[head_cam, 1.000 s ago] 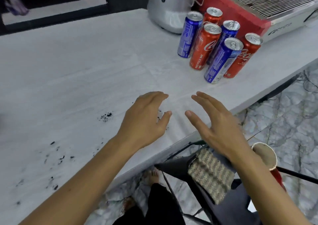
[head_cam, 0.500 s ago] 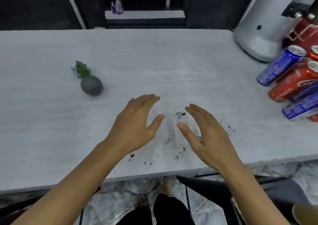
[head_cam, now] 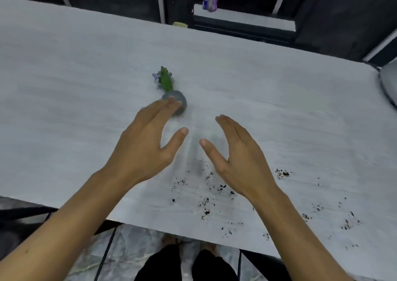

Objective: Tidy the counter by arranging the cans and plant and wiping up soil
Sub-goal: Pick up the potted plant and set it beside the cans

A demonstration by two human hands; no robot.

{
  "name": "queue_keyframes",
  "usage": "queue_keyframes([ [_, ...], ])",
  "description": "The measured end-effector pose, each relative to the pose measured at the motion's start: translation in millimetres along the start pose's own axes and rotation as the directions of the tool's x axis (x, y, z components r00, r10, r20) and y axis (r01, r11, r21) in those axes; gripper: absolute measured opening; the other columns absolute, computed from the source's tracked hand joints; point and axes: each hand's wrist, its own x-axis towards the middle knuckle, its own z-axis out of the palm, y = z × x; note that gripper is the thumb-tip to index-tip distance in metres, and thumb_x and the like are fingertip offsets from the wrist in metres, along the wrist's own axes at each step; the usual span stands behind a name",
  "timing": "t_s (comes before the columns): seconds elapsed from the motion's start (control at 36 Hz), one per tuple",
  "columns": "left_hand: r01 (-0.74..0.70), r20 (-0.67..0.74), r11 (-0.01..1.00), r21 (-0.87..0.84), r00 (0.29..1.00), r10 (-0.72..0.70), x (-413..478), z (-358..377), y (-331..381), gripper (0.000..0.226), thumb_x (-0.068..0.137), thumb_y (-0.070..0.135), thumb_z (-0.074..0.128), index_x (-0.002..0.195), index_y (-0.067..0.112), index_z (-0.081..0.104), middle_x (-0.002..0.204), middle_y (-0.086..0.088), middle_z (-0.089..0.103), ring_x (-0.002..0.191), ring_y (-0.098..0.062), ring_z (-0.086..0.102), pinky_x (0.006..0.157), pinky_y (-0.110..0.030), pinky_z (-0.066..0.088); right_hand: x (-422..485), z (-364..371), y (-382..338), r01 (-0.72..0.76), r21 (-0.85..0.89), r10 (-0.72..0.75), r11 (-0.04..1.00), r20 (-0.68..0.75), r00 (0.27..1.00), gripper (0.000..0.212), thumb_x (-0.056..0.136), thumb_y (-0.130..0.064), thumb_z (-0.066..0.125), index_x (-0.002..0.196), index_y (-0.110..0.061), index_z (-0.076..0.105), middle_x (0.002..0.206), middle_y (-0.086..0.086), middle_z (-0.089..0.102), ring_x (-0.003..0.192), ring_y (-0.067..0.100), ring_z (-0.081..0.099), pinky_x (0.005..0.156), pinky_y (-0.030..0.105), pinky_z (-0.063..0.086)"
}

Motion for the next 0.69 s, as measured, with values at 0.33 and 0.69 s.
queue_keyframes([
  [0.33,-0.018,0.061,0.999,0.036,0.998,0.015,13.3,-14.5,-82.5,0.070,0.100,0.056,0.048,0.161,0.026,0.033,0.171,0.010,0.023,0.158,-0.008,0.015,0.129,-0.040,0.016,75.3,40.3,-43.5,-0.086,-0.014,0.086,0.996,0.009,0.996,0.076,0.099,-0.065,0.050,0.156,-0.015,0.039,0.161,0.002,0.043,0.147,0.017,0.039,0.105,0.021,0.026],
  [0.69,-0.240,0.231,0.959,0.151,0.952,0.202,26.1,2.1,-136.3,0.080,0.101,0.062,0.039,0.165,0.019,0.020,0.174,0.001,0.012,0.161,-0.013,0.004,0.130,-0.041,0.007,129.2,52.8,-57.2,-0.205,-0.088,0.204,0.975,-0.022,0.979,0.074,0.087,-0.081,0.049,0.110,-0.014,0.070,0.109,0.000,0.069,0.097,0.018,0.060,0.075,0.035,0.048],
])
